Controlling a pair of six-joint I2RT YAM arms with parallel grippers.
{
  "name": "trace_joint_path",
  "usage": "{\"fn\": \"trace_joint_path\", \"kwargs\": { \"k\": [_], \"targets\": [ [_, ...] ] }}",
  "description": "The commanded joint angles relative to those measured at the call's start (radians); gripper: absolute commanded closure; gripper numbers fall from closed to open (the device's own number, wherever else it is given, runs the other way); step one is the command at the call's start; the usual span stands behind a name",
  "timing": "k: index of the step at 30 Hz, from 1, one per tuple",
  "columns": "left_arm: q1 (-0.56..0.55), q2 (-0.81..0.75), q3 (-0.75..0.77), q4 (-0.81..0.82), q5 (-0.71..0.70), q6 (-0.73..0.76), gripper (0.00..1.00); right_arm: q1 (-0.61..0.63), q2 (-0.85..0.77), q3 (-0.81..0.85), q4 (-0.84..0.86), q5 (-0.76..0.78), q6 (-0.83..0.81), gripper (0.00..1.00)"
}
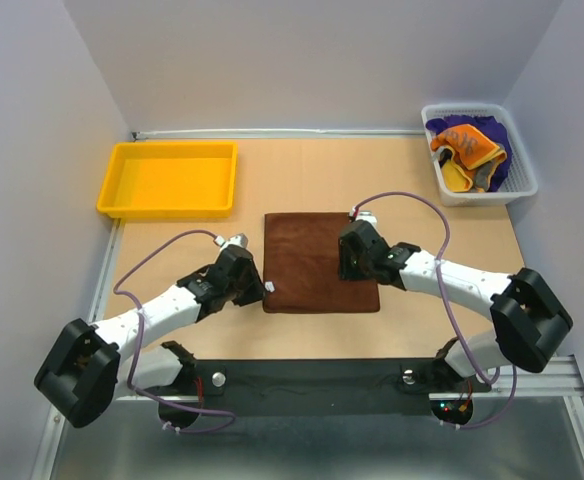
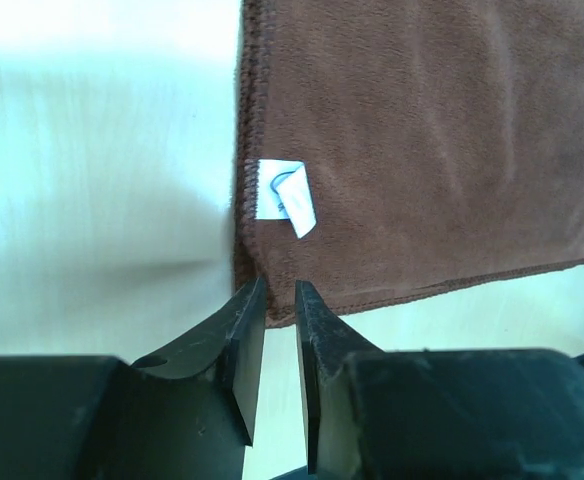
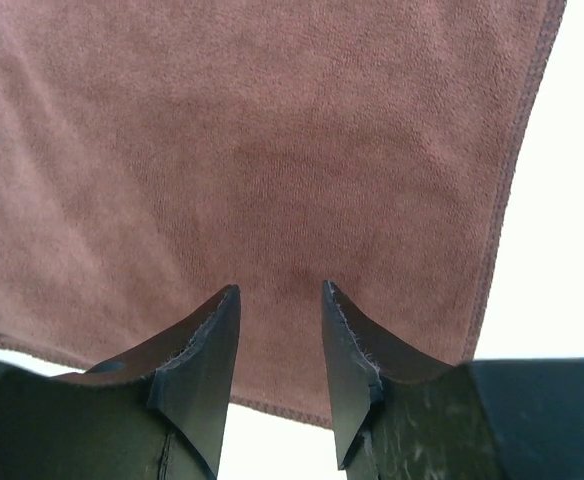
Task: Fold and stack the towels
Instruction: Fold the towel
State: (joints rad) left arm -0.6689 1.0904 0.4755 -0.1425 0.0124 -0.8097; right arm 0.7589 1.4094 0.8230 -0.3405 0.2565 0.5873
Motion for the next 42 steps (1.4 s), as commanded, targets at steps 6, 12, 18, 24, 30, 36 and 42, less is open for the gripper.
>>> {"fn": "trace_joint_path", "kwargs": {
  "k": [6, 12, 18, 24, 30, 36, 42],
  "targets": [
    [-0.034, 0.065, 0.006, 0.072, 0.026, -0.023, 0.75, 0.000, 0.034, -0.002, 0.086, 0.027, -0.001, 0.56],
    [-0.044, 0.052, 0.006, 0.035, 0.002, -0.037, 0.76, 0.000, 0.054, -0.015, 0.103, 0.021, 0.000, 0.56],
    [-0.044, 0.011, 0.028, -0.045, -0.086, -0.033, 0.73, 0.002, 0.059, -0.031, 0.113, 0.009, 0.003, 0.56],
    [-0.046, 0.040, 0.025, -0.051, -0.088, -0.029, 0.70, 0.000, 0.066, -0.042, 0.126, 0.000, 0.006, 0.56],
    [-0.049, 0.071, 0.032, -0.032, -0.080, -0.020, 0.70, 0.002, 0.066, -0.050, 0.135, -0.008, 0.009, 0.56],
    [-0.067, 0.074, 0.041, -0.017, -0.062, -0.023, 0.85, 0.000, 0.071, -0.071, 0.146, -0.007, 0.016, 0.56],
    [-0.070, 0.051, 0.061, -0.055, -0.074, -0.023, 1.00, 0.002, 0.074, -0.082, 0.152, -0.002, 0.019, 0.56]
  ]
}}
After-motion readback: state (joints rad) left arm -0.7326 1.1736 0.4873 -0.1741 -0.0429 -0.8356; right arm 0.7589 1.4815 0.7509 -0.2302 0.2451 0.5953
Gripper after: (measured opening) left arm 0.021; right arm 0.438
